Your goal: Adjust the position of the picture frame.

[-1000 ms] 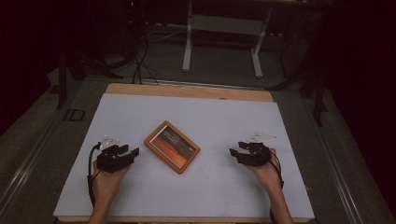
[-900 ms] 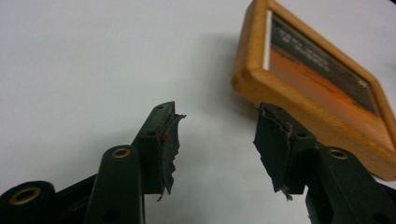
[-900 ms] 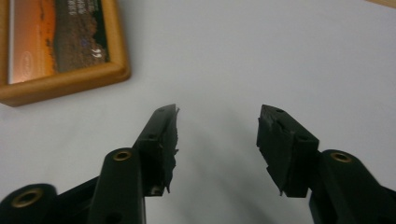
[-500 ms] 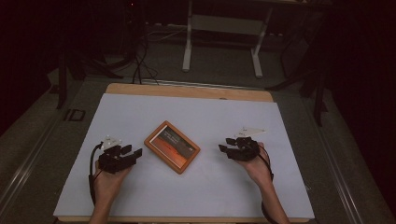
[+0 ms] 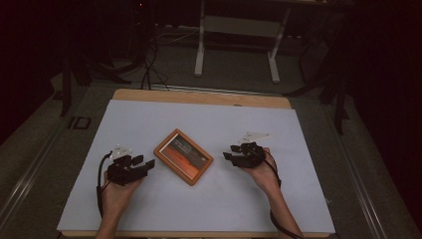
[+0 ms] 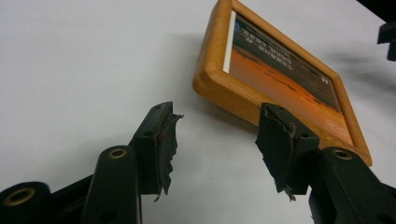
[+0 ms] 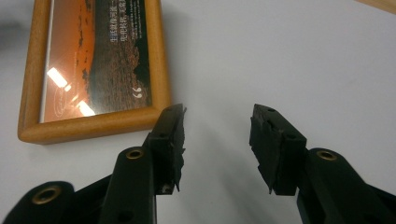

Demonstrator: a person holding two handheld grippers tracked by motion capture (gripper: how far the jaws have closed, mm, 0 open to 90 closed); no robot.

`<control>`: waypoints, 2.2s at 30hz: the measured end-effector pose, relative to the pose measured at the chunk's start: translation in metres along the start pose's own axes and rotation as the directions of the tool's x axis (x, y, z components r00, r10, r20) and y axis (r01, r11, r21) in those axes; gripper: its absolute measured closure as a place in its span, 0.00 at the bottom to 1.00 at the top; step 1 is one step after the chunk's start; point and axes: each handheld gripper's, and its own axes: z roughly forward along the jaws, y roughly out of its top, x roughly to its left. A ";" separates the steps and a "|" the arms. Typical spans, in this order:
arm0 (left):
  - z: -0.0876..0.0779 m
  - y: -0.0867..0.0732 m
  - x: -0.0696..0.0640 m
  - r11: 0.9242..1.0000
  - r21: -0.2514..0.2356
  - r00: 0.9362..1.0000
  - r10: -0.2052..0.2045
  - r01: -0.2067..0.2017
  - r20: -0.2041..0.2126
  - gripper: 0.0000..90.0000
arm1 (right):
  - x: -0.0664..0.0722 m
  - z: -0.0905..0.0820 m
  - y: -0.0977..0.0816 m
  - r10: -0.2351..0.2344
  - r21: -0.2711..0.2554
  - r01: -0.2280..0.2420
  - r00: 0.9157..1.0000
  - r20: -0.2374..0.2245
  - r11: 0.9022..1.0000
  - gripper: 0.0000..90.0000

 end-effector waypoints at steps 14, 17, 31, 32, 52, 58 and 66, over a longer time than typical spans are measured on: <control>0.005 0.000 -0.008 1.000 0.020 1.000 0.011 -0.011 0.010 0.51 | 0.007 0.018 0.011 -0.033 0.014 0.033 0.999 -0.020 0.999 0.59; 0.007 -0.001 -0.009 1.000 0.025 1.000 0.012 -0.012 0.011 0.51 | 0.008 0.021 0.012 -0.035 0.017 0.035 0.999 -0.023 0.999 0.58; 0.017 -0.001 -0.020 0.998 0.057 1.000 0.012 -0.013 0.027 0.47 | 0.019 0.038 0.027 -0.065 0.022 0.066 0.996 -0.058 0.998 0.51; 0.019 0.000 -0.020 0.998 0.064 1.000 0.007 -0.009 0.027 0.44 | 0.021 0.041 0.028 -0.060 0.028 0.062 0.996 -0.060 0.998 0.51; 0.044 0.005 -0.017 0.990 0.092 0.990 -0.118 0.110 0.079 0.27 | 0.030 0.064 0.039 -0.085 0.074 0.093 0.991 -0.104 0.993 0.42; 0.047 0.006 -0.016 0.989 0.084 0.988 -0.126 0.119 0.090 0.28 | 0.032 0.068 0.041 -0.092 0.083 0.101 0.989 -0.112 0.991 0.41; 0.058 0.006 -0.016 0.984 0.096 0.979 -0.160 0.149 0.124 0.29 | 0.033 0.075 0.044 -0.098 0.097 0.111 0.986 -0.133 0.989 0.40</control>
